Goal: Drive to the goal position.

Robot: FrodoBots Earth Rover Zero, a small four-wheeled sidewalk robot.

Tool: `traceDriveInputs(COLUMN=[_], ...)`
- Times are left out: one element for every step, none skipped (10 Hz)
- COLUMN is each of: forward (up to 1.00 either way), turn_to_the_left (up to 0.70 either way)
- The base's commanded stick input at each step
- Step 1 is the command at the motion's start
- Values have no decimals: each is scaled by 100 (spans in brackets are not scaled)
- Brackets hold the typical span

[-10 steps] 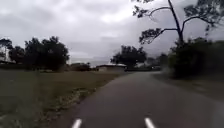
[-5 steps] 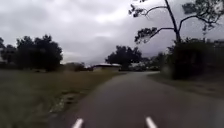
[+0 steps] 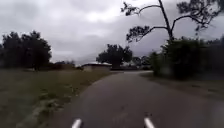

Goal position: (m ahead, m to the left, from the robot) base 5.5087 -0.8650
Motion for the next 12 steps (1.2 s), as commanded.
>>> traceDriveInputs(forward=[84,84,84,84,84,84,84,84,84,84,84,84], turn_to_the_left=[3,3,2,-8,-33,-22,3,3,3,3,-12,-26])
